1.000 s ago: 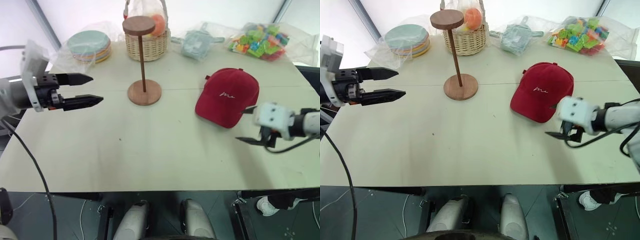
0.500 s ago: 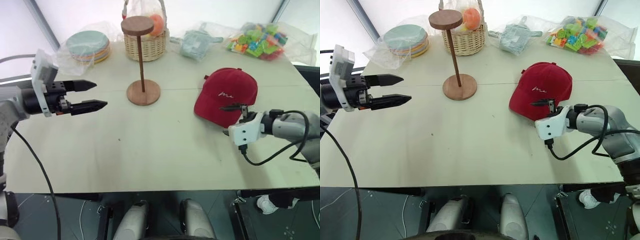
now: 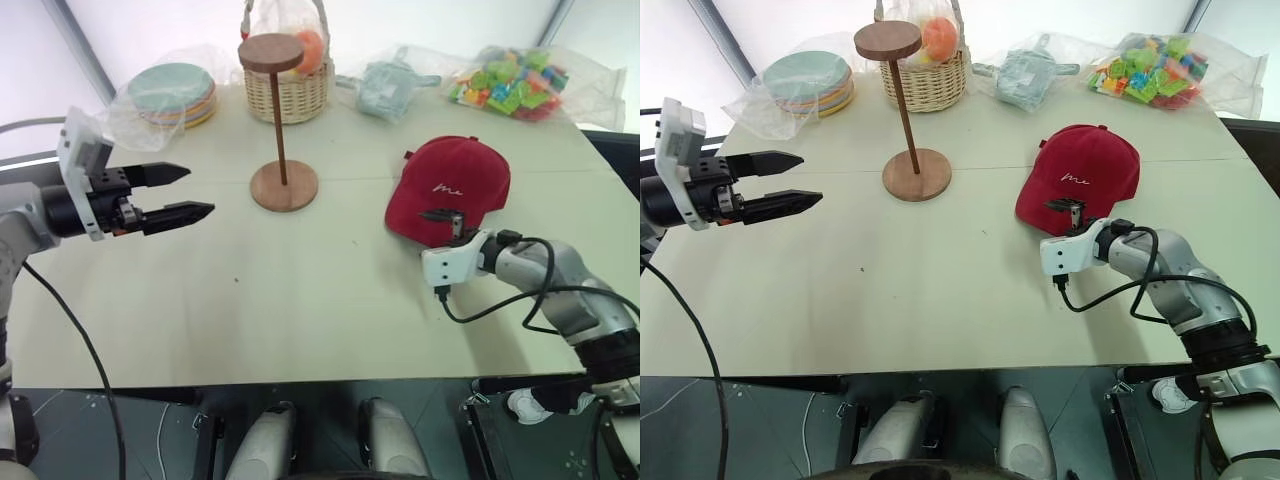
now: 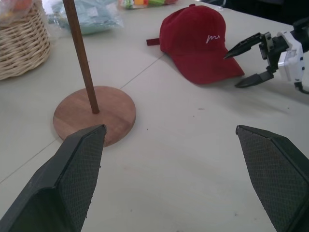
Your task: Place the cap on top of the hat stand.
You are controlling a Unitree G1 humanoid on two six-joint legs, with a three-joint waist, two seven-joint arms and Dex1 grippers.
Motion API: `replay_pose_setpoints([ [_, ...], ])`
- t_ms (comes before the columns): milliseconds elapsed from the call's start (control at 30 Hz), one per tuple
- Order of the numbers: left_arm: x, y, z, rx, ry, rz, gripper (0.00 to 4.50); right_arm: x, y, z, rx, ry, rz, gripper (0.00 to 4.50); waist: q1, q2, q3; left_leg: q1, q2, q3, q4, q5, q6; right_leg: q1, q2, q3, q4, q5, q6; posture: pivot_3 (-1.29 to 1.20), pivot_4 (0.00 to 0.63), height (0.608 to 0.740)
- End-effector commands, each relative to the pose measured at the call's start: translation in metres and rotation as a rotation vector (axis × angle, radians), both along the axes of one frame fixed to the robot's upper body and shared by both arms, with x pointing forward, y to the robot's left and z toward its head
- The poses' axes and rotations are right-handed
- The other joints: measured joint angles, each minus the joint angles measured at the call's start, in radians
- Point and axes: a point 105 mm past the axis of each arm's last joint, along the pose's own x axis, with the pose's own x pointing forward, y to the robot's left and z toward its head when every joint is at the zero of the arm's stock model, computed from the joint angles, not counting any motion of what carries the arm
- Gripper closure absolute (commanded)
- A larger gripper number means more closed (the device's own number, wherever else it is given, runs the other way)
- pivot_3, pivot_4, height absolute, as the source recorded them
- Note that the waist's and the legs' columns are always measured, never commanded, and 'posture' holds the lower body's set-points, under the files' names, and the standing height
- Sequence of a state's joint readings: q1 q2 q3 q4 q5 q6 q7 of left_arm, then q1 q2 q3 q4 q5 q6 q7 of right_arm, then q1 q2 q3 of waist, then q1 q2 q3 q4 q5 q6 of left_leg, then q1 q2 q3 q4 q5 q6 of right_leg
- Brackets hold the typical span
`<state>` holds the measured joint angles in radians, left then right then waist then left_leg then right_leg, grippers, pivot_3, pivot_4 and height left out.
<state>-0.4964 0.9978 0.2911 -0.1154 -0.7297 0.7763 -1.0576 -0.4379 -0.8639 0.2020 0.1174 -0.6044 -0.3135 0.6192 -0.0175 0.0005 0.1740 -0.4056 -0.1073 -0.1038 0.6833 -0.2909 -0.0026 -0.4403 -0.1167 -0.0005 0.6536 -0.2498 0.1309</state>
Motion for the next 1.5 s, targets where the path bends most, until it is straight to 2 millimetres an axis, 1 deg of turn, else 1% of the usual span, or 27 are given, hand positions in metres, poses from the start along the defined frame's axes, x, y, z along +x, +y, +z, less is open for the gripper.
replay_pose_setpoints([
  [33, -0.003, -0.001, 0.015, -0.006, -0.064, -0.003, 0.0, 0.01, -0.011, -0.001, -0.038, -0.033, -0.107, 0.02, 0.0, 0.0, 0.0, 0.001, 0.0, 0.0, 0.0, 0.0, 0.0, 0.001, 0.0, 0.0, 0.0, 0.0, 0.0, 0.0, 0.15, 0.74],
  [100, -0.002, 0.0, 0.017, -0.007, -0.07, 0.002, 0.0, 0.016, -0.016, -0.001, -0.071, -0.057, -0.15, 0.02, 0.001, 0.0, 0.0, 0.003, 0.0, 0.0, 0.0, 0.0, 0.0, 0.003, 0.0, 0.0, 0.0, 0.0, 0.0, 0.0, 0.15, 0.74],
  [167, -0.002, 0.001, 0.018, -0.007, -0.074, 0.005, 0.0, 0.021, -0.016, 0.001, -0.084, -0.082, -0.174, 0.57, 0.003, -0.001, 0.0, 0.005, 0.0, 0.0, 0.0, 0.0, 0.0, 0.005, 0.0, 0.0, 0.0, 0.0, 0.0, 0.0, 0.15, 0.74],
  [233, -0.002, 0.001, 0.019, -0.008, -0.078, 0.007, 0.0, 0.024, -0.017, 0.0, -0.089, -0.09, -0.2, 1.28, 0.006, -0.001, 0.0, 0.006, 0.0, 0.0, 0.0, 0.0, 0.0, 0.006, 0.0, 0.0, 0.0, 0.0, 0.0, 0.0, 0.15, 0.74],
  [267, -0.002, 0.001, 0.02, -0.007, -0.08, 0.009, 0.0, 0.025, -0.019, 0.0, -0.093, -0.09, -0.217, 1.73, 0.006, -0.001, 0.0, 0.006, 0.0, 0.0, 0.0, 0.0, 0.0, 0.006, 0.0, 0.0, 0.0, 0.0, 0.0, 0.0, 0.15, 0.74],
  [333, -0.003, 0.003, 0.021, -0.007, -0.082, 0.013, 0.0, 0.027, -0.02, -0.002, -0.091, -0.088, -0.24, 2.85, 0.004, -0.001, 0.0, 0.006, 0.0, -0.001, 0.0, 0.0, 0.0, 0.006, 0.0, 0.0, 0.0, 0.0, 0.0, 0.0, 0.15, 0.74],
  [367, -0.003, 0.003, 0.021, -0.007, -0.084, 0.014, 0.0, 0.027, -0.02, -0.003, -0.091, -0.086, -0.244, 3.23, 0.003, -0.001, 0.0, 0.006, 0.0, -0.001, 0.0, 0.0, 0.0, 0.006, 0.0, 0.0, 0.0, 0.0, 0.0, 0.0, 0.15, 0.74],
  [400, -0.003, 0.004, 0.021, -0.006, -0.085, 0.017, 0.0, 0.028, -0.02, -0.003, -0.087, -0.086, -0.249, 3.76, 0.002, -0.001, 0.0, 0.006, 0.0, -0.001, -0.001, 0.0, 0.0, 0.006, 0.0, 0.0, 0.0, 0.0, 0.0, 0.0, 0.15, 0.74],
  [433, -0.003, 0.004, 0.021, -0.006, -0.087, 0.02, 0.0, 0.029, -0.02, -0.004, -0.083, -0.088, -0.256, 4.19, 0.002, -0.001, 0.0, 0.006, 0.0, -0.001, -0.001, 0.0, 0.0, 0.006, 0.0, 0.0, 0.0, 0.0, 0.0, 0.0, 0.15, 0.74],
  [467, -0.003, 0.005, 0.022, -0.006, -0.089, 0.024, 0.0, 0.03, -0.02, -0.003, -0.074, -0.093, -0.264, 4.49, 0.001, -0.001, 0.0, 0.007, 0.0, -0.001, -0.001, 0.0, 0.0, 0.007, 0.0, 0.0, 0.0, 0.0, 0.0, 0.0, 0.15, 0.74],
  [600, -0.003, 0.005, 0.022, -0.006, -0.092, 0.029, 0.0, 0.033, -0.017, 0.008, -0.047, -0.149, -0.269, 4.49, 0.001, -0.001, -0.001, 0.012, 0.0, -0.001, -0.003, 0.0, 0.0, 0.012, 0.0, 0.0, -0.002, 0.0, 0.0, 0.0, 0.15, 0.74],
  [667, -0.003, 0.006, 0.022, -0.006, -0.094, 0.031, 0.0, 0.035, -0.013, 0.021, -0.032, -0.207, -0.25, 4.49, 0.002, -0.001, -0.001, 0.012, 0.0, -0.001, -0.003, 0.0, 0.0, 0.012, 0.0, 0.0, -0.002, 0.0, 0.0, 0.0, 0.15, 0.74],
  [733, -0.003, 0.007, 0.022, -0.005, -0.096, 0.035, 0.0, 0.036, -0.01, 0.041, -0.009, -0.3, -0.223, 4.49, 0.002, -0.001, -0.001, 0.012, 0.0, -0.001, -0.003, 0.0, 0.0, 0.012, 0.0, 0.0, -0.002, 0.0, 0.0, 0.0, 0.15, 0.74],
  [800, -0.002, 0.008, 0.022, -0.003, -0.097, 0.038, 0.0, 0.036, -0.007, 0.071, 0.03, -0.418, -0.199, 4.49, 0.001, -0.001, 0.0, 0.012, 0.0, -0.001, -0.003, 0.0, 0.0, 0.012, 0.0, 0.0, -0.002, 0.0, 0.0, 0.0, 0.15, 0.74],
  [867, -0.002, 0.01, 0.021, -0.002, -0.096, 0.041, 0.0, 0.035, -0.003, 0.107, 0.074, -0.556, -0.175, 4.49, 0.0, 0.0, 0.0, 0.012, 0.0, 0.0, -0.003, 0.0, 0.0, 0.011, 0.0, 0.0, -0.002, 0.0, 0.0, 0.0, 0.15, 0.74],
  [967, 0.0, 0.011, 0.021, 0.001, -0.095, 0.046, 0.0, 0.031, 0.006, 0.163, 0.224, -0.718, -0.183, 4.49, -0.001, 0.001, 0.001, 0.012, 0.0, 0.0, -0.004, 0.0, 0.0, 0.011, 0.0, 0.001, -0.003, 0.0, 0.0, 0.0, 0.15, 0.74],
  [1067, 0.002, 0.012, 0.022, 0.0, -0.098, 0.047, 0.0, 0.022, 0.024, 0.209, 0.337, -0.827, -0.157, 4.49, -0.004, 0.001, 0.001, 0.012, 0.0, 0.0, -0.006, 0.0, 0.0, 0.01, 0.0, 0.001, -0.003, 0.0, 0.0, 0.0, 0.15, 0.74],
  [1167, 0.004, 0.014, 0.026, 0.004, -0.109, 0.047, 0.0, 0.012, 0.044, 0.244, 0.433, -0.902, -0.097, 4.49, -0.003, 0.001, 0.001, 0.012, 0.0, 0.0, -0.007, 0.0, 0.0, 0.01, 0.0, 0.001, -0.003, 0.0, -0.001, 0.0, 0.15, 0.74],
  [1200, 0.005, 0.015, 0.028, 0.007, -0.114, 0.049, 0.0, 0.009, 0.049, 0.252, 0.458, -0.914, -0.078, 4.49, -0.002, 0.0, 0.001, 0.012, 0.0, 0.0, -0.007, 0.0, 0.0, 0.01, 0.0, 0.001, -0.004, 0.0, -0.001, 0.0, 0.15, 0.74],
  [1233, 0.006, 0.017, 0.032, 0.009, -0.121, 0.051, 0.0, 0.005, 0.06, 0.261, 0.493, -0.922, -0.043, 4.49, 0.0, 0.0, 0.001, 0.012, 0.0, 0.0, -0.007, 0.0, 0.0, 0.01, 0.0, 0.001, -0.004, 0.0, -0.001, 0.0, 0.15, 0.74],
  [1333, 0.006, 0.021, 0.041, 0.006, -0.137, 0.053, 0.0, -0.005, 0.085, 0.277, 0.569, -0.925, 0.046, 4.49, 0.001, 0.0, 0.001, 0.012, 0.0, -0.001, -0.007, 0.0, 0.0, 0.01, 0.0, 0.001, -0.004, 0.0, -0.001, 0.0, 0.15, 0.74],
  [1400, 0.007, 0.026, 0.047, 0.01, -0.154, 0.07, 0.0, -0.009, 0.106, 0.28, 0.654, -0.886, 0.123, 4.49, -0.003, 0.0, 0.001, 0.012, 0.0, -0.001, -0.007, 0.0, 0.0, 0.01, 0.0, 0.0, -0.004, 0.0, -0.001, 0.0, 0.15, 0.74],
  [1467, 0.008, 0.031, 0.052, 0.012, -0.174, 0.092, 0.0, -0.011, 0.125, 0.275, 0.686, -0.84, 0.187, 4.49, -0.005, 0.0, 0.001, 0.012, 0.0, -0.001, -0.008, 0.0, 0.0, 0.009, 0.0, 0.001, -0.004, 0.0, -0.001, 0.0, 0.15, 0.74],
  [1500, 0.008, 0.034, 0.059, -0.009, -0.194, 0.112, 0.0, -0.01, 0.135, 0.269, 0.705, -0.803, 0.221, 4.49, -0.007, 0.0, 0.001, 0.012, 0.0, -0.001, -0.008, 0.0, 0.0, 0.009, 0.001, 0.001, -0.004, 0.0, -0.001, 0.0, 0.15, 0.74],
])
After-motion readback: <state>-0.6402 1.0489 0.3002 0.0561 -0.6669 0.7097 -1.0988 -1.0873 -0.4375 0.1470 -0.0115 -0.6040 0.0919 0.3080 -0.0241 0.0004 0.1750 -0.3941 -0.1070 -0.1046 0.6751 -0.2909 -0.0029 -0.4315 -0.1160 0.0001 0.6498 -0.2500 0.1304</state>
